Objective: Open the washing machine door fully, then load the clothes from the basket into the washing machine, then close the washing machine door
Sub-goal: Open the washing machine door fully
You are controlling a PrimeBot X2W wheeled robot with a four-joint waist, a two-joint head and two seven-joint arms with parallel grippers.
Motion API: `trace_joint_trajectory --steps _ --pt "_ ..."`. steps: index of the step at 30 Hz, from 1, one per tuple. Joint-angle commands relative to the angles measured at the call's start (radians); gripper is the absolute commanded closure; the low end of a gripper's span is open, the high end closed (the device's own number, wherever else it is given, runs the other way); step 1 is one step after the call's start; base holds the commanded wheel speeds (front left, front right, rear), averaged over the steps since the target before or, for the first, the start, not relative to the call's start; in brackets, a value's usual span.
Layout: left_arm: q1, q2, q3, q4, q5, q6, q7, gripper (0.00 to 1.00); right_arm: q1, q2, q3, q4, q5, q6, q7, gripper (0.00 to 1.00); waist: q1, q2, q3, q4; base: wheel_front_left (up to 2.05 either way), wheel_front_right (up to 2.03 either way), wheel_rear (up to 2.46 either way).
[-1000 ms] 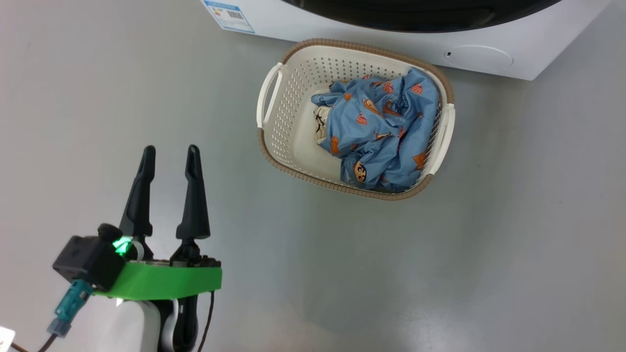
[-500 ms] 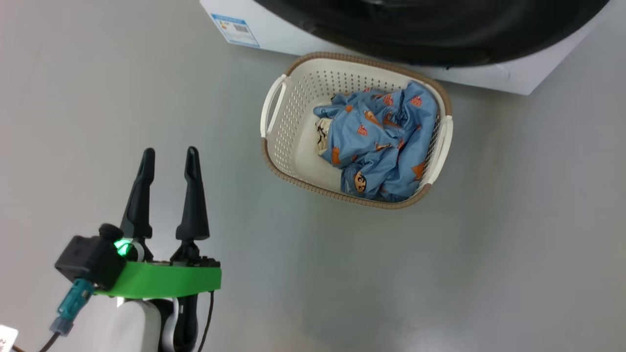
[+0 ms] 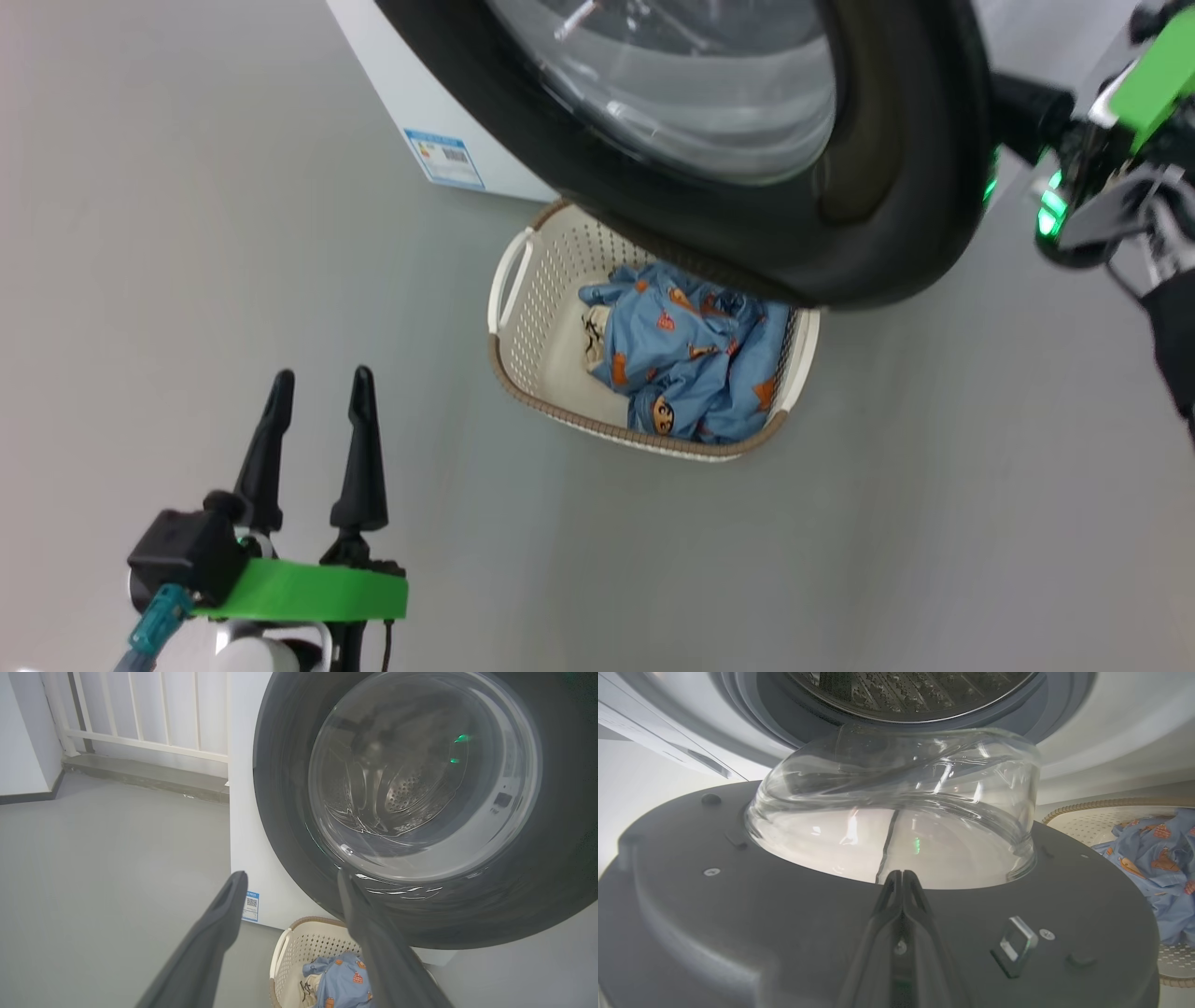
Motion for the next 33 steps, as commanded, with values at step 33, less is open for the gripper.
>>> trace_joint_trajectory --steps 33 --pt "0.140 0.088 0.045 0.048 0.030 -0.002 0.016 0.00 0.531 0.203 -0.008 -0.252 0.060 0.006 0.033 1.00 -0.0001 0.0000 -0.292 0.254 0.00 0.00 0.00"
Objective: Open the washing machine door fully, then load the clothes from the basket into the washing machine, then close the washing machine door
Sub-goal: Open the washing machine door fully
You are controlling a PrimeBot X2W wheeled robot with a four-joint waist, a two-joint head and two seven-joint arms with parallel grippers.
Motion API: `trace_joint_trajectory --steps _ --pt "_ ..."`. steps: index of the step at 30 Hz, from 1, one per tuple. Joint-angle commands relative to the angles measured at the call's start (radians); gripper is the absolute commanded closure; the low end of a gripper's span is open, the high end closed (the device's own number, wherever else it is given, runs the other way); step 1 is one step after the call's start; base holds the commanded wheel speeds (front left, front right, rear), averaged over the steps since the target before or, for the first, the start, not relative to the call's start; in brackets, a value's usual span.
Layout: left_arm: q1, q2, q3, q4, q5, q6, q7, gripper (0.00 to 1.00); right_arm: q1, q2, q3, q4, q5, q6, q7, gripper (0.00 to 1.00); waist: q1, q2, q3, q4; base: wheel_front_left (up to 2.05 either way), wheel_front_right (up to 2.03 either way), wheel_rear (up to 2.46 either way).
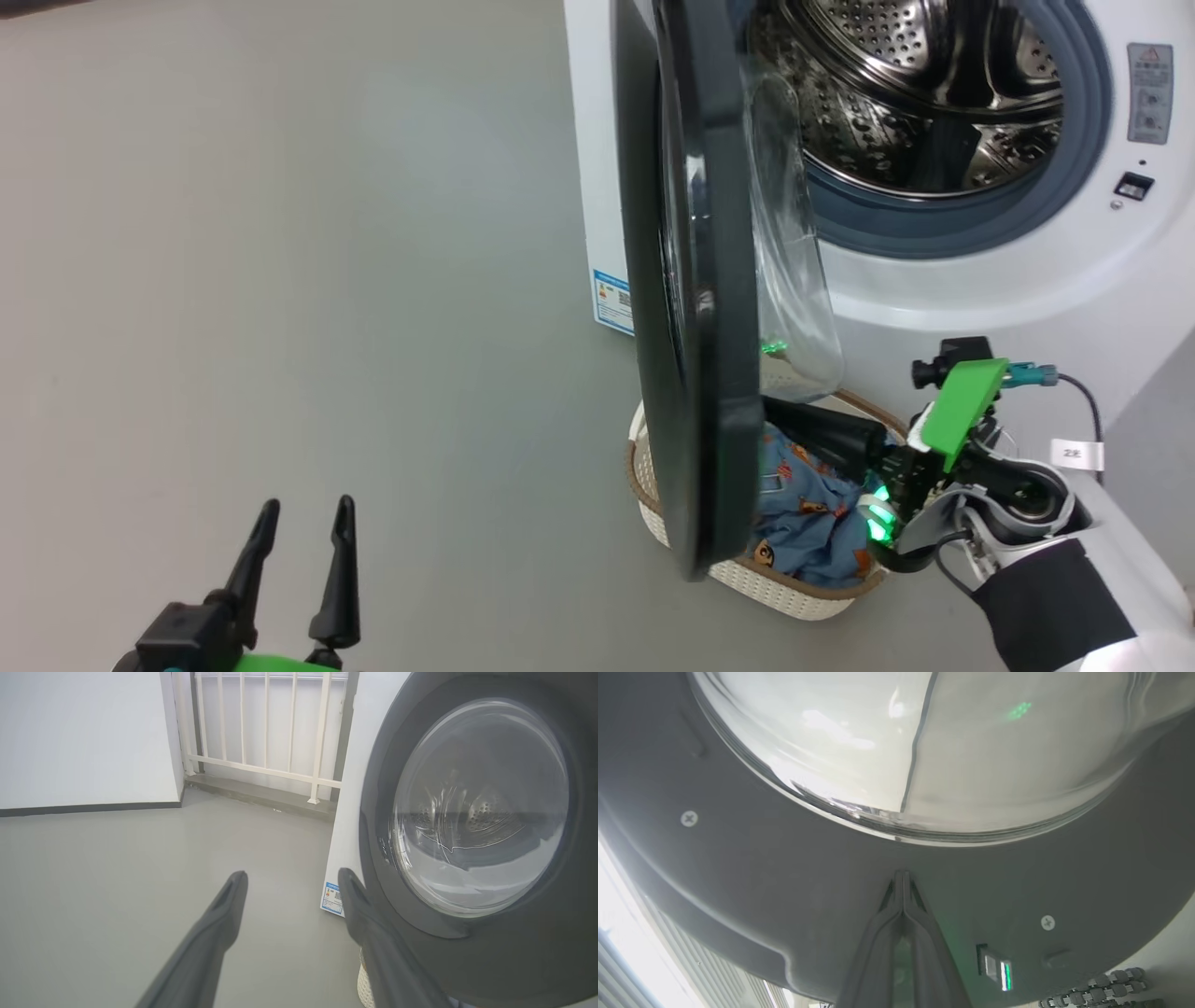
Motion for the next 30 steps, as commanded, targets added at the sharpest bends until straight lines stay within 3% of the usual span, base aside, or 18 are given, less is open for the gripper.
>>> trace_joint_trajectory --steps 1,15,30 --pt "-0.005 0.017 0.040 -0.040 -0.006 0.017 -0.004 0.00 -0.003 0.036 0.023 -0.035 0.007 0.006 0.017 1.00 -0.0001 -0.0001 -0.009 0.019 0.00 0.00 0.00" --pt "0.032 0.018 0.060 -0.092 -0.020 0.045 -0.011 0.00 -0.023 0.086 0.040 -0.026 0.004 0.006 0.043 1.00 -0.0001 -0.0001 -0.006 0.022 0.00 0.00 0.00" --pt "0.012 0.029 0.024 -0.068 -0.024 0.036 0.009 0.00 0.040 0.065 -0.032 -0.120 -0.020 0.006 0.016 1.00 -0.0001 -0.0001 -0.055 -0.008 0.00 0.00 0.00"
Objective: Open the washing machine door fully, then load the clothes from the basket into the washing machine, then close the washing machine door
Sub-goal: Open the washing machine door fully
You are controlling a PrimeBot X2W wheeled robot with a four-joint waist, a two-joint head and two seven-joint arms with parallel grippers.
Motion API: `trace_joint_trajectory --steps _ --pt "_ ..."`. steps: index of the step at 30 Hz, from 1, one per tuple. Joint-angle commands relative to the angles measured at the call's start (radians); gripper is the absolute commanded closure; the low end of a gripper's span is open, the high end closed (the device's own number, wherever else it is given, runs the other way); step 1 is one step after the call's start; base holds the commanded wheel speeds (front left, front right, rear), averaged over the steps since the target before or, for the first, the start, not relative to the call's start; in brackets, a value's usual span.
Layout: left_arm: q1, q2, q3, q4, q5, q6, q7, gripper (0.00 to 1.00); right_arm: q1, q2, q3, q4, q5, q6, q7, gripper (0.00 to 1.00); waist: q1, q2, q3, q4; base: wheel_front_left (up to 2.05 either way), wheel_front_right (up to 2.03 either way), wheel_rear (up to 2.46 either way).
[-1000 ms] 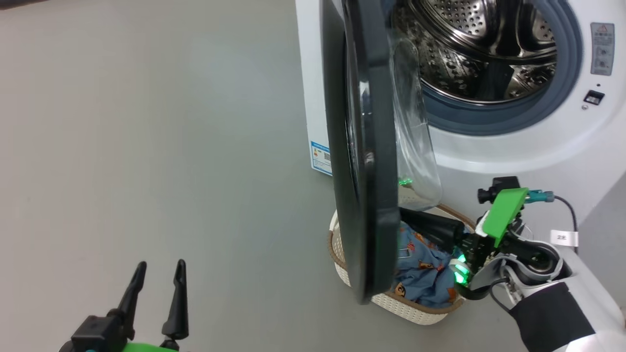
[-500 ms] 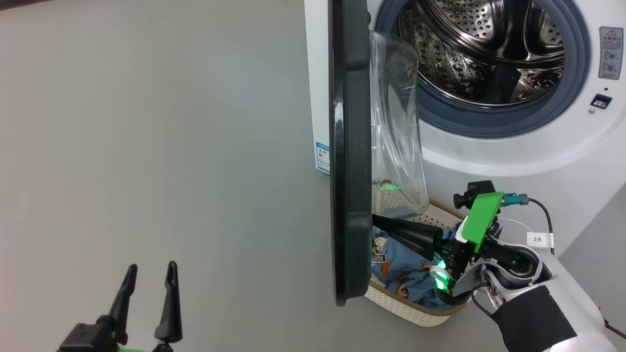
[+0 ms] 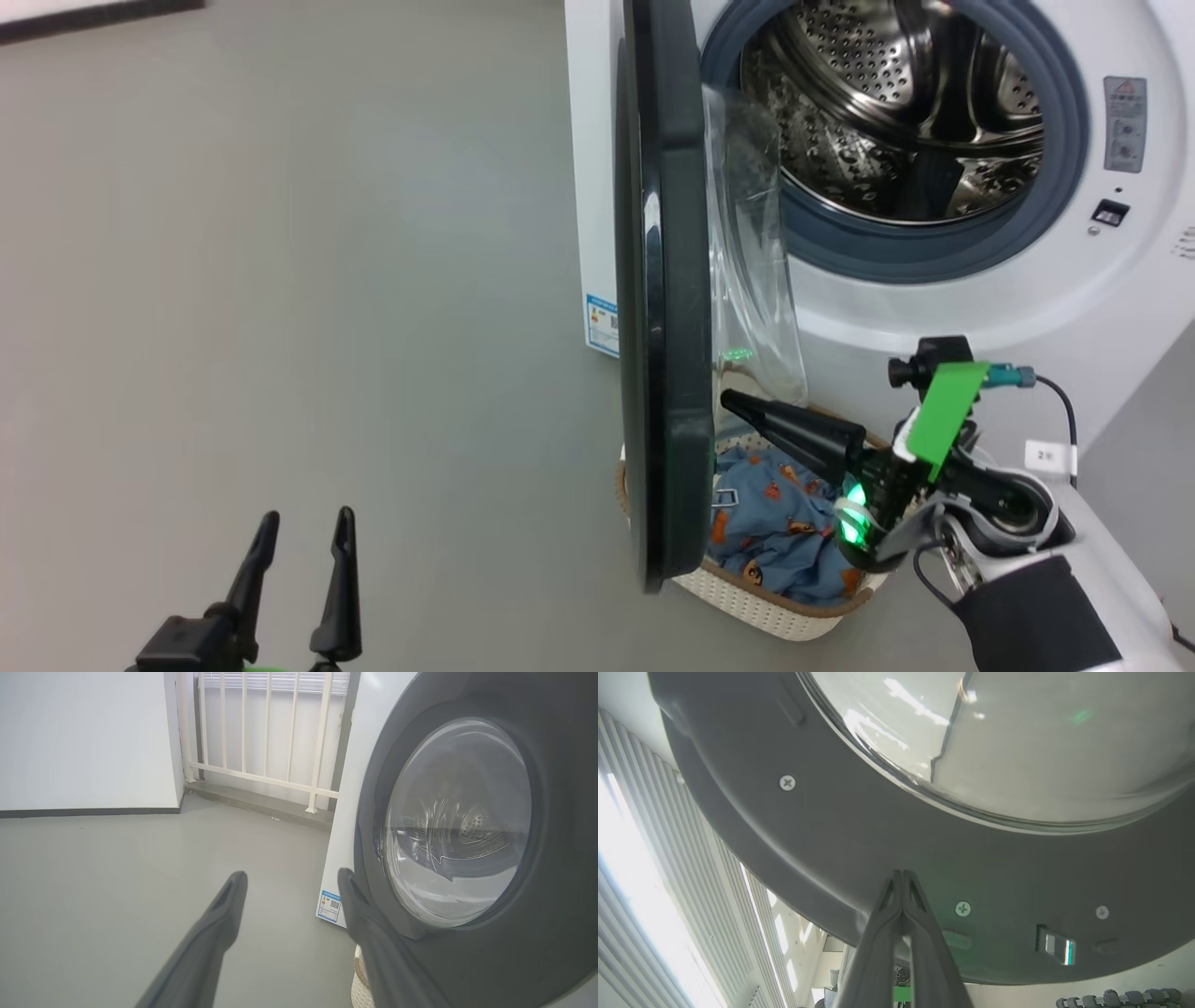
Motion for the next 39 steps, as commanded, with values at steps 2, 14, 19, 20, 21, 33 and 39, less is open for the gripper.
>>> trace_joint_trajectory --steps 2,14,19,20,21,33,39 --pt "-0.033 0.025 0.022 -0.014 -0.008 -0.007 0.005 0.00 0.023 0.000 -0.004 -0.056 -0.017 0.006 -0.015 1.00 -0.0001 0.0000 -0.019 -0.024 0.00 0.00 0.00" --pt "-0.037 0.035 0.021 -0.005 -0.020 -0.005 -0.002 0.00 0.086 -0.025 -0.012 -0.228 -0.131 0.006 -0.095 0.00 -0.0001 0.0000 -0.032 -0.180 0.00 0.00 0.00" --pt "-0.042 0.040 0.025 -0.008 -0.023 -0.001 -0.003 0.00 0.105 -0.047 -0.005 -0.297 -0.220 0.006 -0.166 0.00 -0.0001 0.0000 -0.031 -0.232 0.00 0.00 0.00" --pt "-0.043 0.041 0.028 -0.008 -0.026 0.001 -0.005 0.00 0.119 -0.059 0.008 -0.332 -0.274 0.006 -0.212 0.00 -0.0001 0.0000 -0.030 -0.258 0.00 0.00 0.00" --pt "-0.042 0.041 0.029 -0.008 -0.028 0.003 -0.006 0.00 0.127 -0.065 0.012 -0.348 -0.298 0.006 -0.239 0.00 -0.0001 0.0000 -0.029 -0.270 0.00 0.00 0.00" --pt "-0.039 0.038 0.036 -0.019 -0.039 0.015 -0.016 0.00 0.216 -0.176 0.110 -0.500 -0.511 0.006 -0.592 0.00 -0.0001 0.0000 -0.023 -0.396 0.00 0.00 0.00" --pt "-0.035 0.036 0.036 -0.026 -0.043 0.021 -0.019 0.00 0.245 -0.251 0.159 -0.510 -0.618 0.006 -0.795 0.00 -0.0001 0.0000 -0.021 -0.440 0.00 0.00 0.00"
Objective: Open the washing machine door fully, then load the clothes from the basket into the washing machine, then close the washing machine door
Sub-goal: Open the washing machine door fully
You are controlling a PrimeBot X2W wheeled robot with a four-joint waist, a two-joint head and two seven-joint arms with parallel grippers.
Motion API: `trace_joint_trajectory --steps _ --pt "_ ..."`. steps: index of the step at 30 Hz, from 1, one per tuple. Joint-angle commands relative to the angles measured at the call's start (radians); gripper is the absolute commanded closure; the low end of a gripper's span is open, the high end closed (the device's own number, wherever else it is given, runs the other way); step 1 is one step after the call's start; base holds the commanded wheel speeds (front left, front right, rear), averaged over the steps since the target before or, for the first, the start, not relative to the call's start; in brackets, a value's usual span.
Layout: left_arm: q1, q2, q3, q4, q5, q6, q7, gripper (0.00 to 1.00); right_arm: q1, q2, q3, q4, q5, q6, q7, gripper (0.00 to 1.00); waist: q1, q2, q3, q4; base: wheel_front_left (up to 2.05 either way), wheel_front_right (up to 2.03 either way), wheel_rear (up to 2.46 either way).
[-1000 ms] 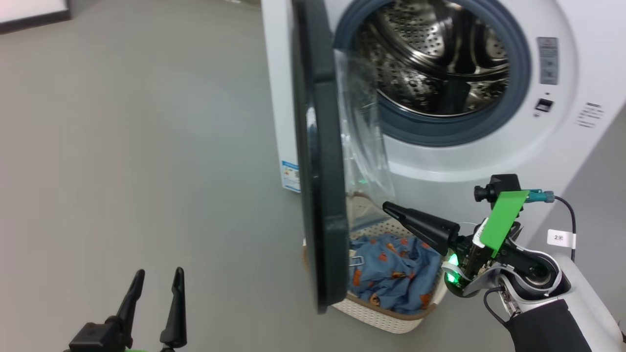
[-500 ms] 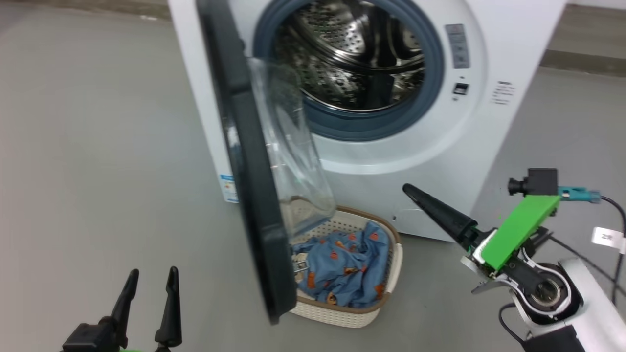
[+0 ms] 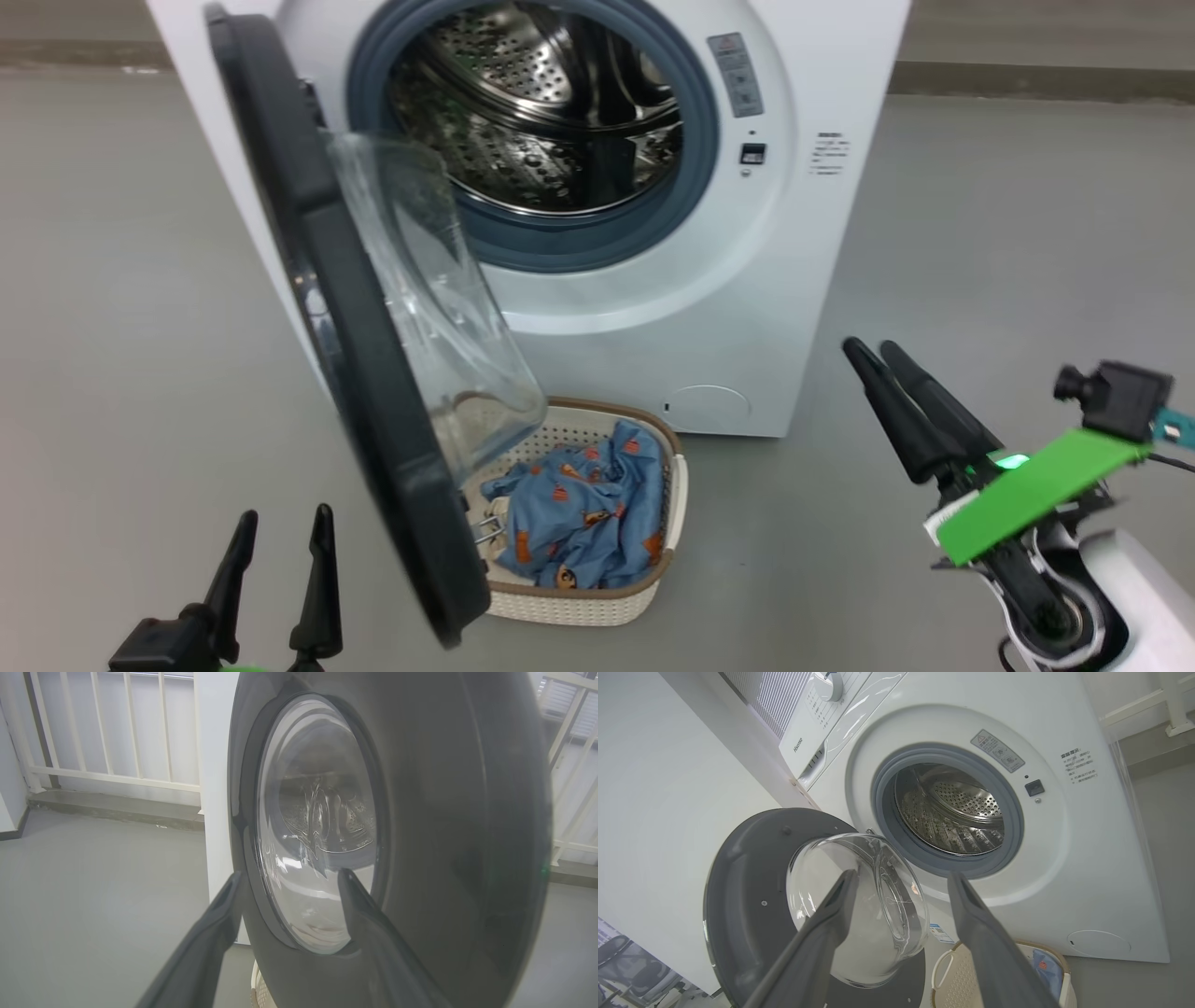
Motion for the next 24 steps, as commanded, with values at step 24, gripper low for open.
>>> trace_joint_trajectory --steps 24 --pt "-0.015 0.007 0.035 -0.038 -0.009 0.018 -0.020 0.00 0.095 -0.025 -0.076 0.211 -0.428 0.006 -0.285 0.00 0.0000 0.0000 -0.016 -0.074 0.00 0.00 0.00"
